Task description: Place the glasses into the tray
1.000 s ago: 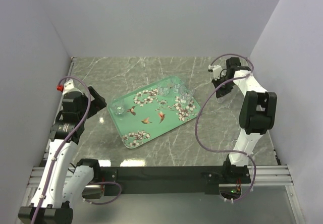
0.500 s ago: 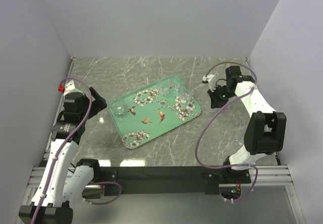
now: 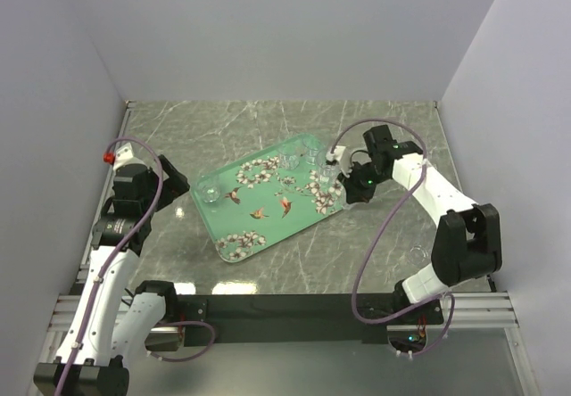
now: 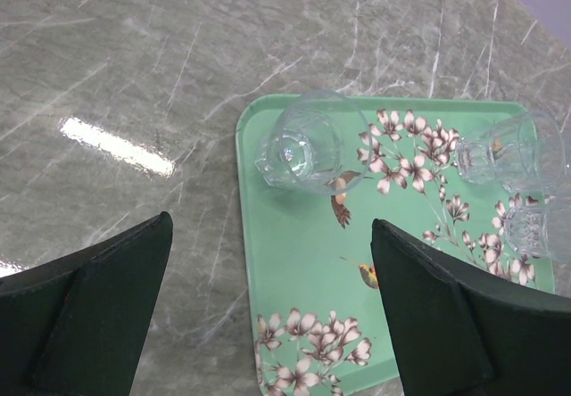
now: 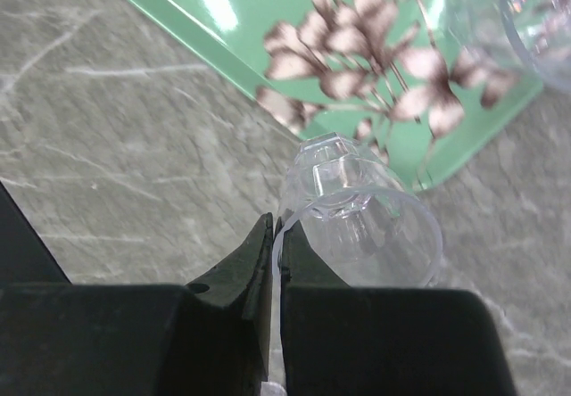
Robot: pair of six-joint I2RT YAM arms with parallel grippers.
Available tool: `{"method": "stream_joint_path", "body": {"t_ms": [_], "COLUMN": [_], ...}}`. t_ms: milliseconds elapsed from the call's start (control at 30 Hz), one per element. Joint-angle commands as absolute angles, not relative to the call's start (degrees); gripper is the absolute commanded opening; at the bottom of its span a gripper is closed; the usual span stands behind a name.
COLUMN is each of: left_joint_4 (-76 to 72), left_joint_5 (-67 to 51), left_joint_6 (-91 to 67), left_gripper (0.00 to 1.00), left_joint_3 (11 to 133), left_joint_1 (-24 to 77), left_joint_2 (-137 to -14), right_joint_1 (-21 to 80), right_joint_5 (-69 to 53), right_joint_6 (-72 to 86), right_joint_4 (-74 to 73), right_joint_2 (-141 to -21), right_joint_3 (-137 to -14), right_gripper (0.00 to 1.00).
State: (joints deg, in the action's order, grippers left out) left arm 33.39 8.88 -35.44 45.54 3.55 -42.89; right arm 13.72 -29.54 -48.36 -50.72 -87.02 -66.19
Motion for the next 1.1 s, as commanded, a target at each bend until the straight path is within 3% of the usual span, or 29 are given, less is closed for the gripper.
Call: {"method": "stream_joint_path", "body": {"t_ms": [0, 200, 433, 767, 1067], "left_joint_4": [31.6, 31.6, 32.3, 33.1, 33.0], "left_joint_5": [8.8, 8.7, 8.9, 9.4, 9.8], "left_joint_6": [-35.9, -35.9, -36.2, -36.8, -36.8], "left_gripper": [0.99, 0.99, 1.00, 1.00, 0.99], "left_joint_3": [45.1, 45.0, 44.7, 44.4, 44.3], "left_joint_1": [3.3, 3.3, 3.3, 3.3, 3.3], "left_joint_2": [-41.8, -41.5, -40.5, -39.4, -39.5], "right_joint_1": [18.0, 24.8, 31.9, 33.2, 33.2], "right_joint_5": [-29.8, -27.6, -21.4, -17.5, -14.2], "right_joint_6": [-46.7, -46.0, -42.5, -38.4, -37.5], "right_joint_4": [-47.6, -45.5, -45.6, -49.6, -51.0], "right_joint_2": [-85.6, -88.2, -99.6, -113.5, -119.4], "right_joint_3": [-66.1, -69.1, -80.1, -97.8, -103.4], "right_gripper": [0.00, 0.00, 0.00, 0.00, 0.03]}}
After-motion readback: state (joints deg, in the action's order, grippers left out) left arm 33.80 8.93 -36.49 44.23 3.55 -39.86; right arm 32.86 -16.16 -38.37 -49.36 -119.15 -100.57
